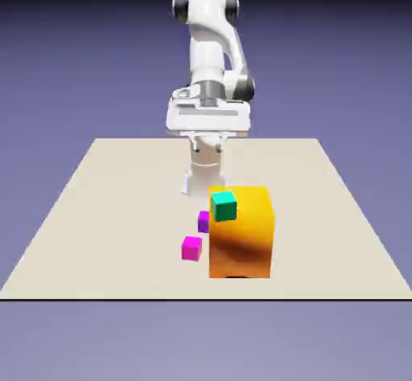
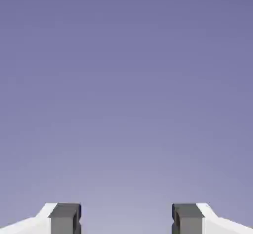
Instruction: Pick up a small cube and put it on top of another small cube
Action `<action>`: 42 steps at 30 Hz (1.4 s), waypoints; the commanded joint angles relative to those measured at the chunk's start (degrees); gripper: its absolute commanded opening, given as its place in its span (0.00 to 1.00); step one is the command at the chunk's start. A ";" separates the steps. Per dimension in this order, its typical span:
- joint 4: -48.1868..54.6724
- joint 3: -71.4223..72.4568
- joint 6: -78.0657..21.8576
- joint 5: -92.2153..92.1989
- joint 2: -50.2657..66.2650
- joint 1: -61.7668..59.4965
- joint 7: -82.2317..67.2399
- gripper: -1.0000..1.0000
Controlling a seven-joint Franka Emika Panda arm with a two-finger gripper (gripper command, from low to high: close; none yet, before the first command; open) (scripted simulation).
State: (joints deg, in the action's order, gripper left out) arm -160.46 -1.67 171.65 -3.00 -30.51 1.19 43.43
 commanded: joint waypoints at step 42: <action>13.27 -32.84 -50.88 -60.12 45.03 9.64 21.95 0.00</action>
State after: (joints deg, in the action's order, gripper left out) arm -147.19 -34.51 120.79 -63.32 14.51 10.83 65.28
